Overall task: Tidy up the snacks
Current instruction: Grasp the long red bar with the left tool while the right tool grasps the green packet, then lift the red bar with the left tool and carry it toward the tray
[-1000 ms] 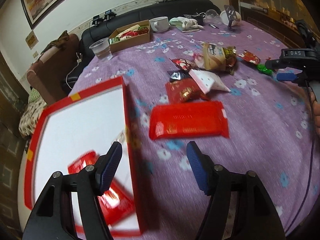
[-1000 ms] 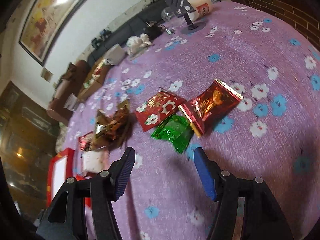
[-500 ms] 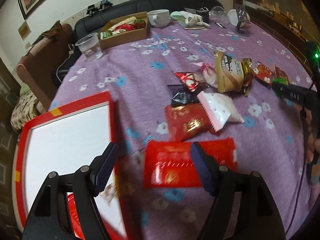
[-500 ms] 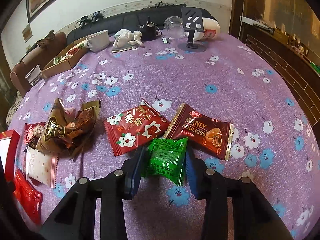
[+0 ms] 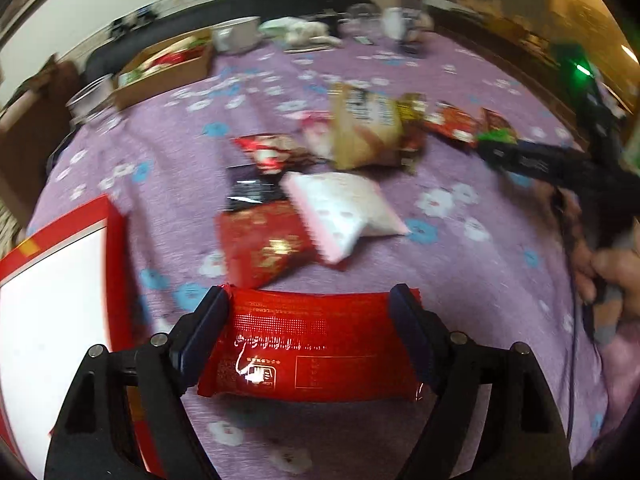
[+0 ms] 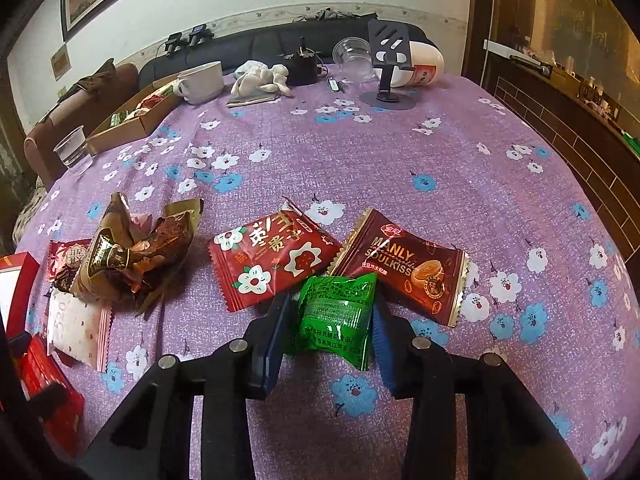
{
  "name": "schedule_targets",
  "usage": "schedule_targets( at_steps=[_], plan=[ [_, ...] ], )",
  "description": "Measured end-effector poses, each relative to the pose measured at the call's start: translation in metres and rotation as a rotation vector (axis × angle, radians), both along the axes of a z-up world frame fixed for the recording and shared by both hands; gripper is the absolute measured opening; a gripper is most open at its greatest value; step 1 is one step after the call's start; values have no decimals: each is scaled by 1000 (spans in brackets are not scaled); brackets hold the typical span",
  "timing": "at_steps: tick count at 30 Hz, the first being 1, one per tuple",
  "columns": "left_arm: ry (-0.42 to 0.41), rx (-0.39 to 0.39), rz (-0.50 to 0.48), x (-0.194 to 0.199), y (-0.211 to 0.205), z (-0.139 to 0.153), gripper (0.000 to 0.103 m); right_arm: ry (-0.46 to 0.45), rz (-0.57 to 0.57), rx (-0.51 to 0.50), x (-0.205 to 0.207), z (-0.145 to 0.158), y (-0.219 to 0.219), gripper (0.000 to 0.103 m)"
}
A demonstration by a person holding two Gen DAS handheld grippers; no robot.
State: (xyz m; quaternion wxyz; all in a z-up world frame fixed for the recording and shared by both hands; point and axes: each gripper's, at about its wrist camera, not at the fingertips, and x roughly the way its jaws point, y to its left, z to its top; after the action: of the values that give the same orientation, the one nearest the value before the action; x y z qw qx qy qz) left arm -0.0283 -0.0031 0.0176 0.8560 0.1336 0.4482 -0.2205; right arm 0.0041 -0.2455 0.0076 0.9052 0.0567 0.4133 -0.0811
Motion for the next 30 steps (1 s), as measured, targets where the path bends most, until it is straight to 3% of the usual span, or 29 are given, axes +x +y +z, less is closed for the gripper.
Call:
schedule_targets(
  at_steps=[3,6,9,11,12,14,15,19,22,26,30],
  plan=[
    [-13,2,-97,-15,-9,1,83,-1,3,9,0,0,-1,42],
    [-10,-7,-264,-43,-17,1,82,-2,4,23,0,0,-3,42],
    [-59,40,-364,-62,-18,7,82,-3,6,30,0,1,-3,43],
    [-125,110,-309,-63,-13,15,82,-2,7,29,0,1,-3,43],
    [-134,148,-238,-59,-8,19,82,-2,6,30,0,1,-3,43],
    [-56,199,-35,-46,7,23,82,-2,6,31,0,1,-3,43],
    [12,173,63,-42,16,24,82,-1,6,31,1,1,-2,43],
    [261,-97,264,-46,37,18,82,2,7,33,1,0,-2,43],
    [328,-172,303,-50,25,13,82,2,7,44,1,1,-3,43],
    [324,-128,285,-60,4,10,84,0,6,56,0,1,-5,43],
    [260,-52,279,-43,-6,4,86,1,7,70,0,1,-6,43]
  ],
)
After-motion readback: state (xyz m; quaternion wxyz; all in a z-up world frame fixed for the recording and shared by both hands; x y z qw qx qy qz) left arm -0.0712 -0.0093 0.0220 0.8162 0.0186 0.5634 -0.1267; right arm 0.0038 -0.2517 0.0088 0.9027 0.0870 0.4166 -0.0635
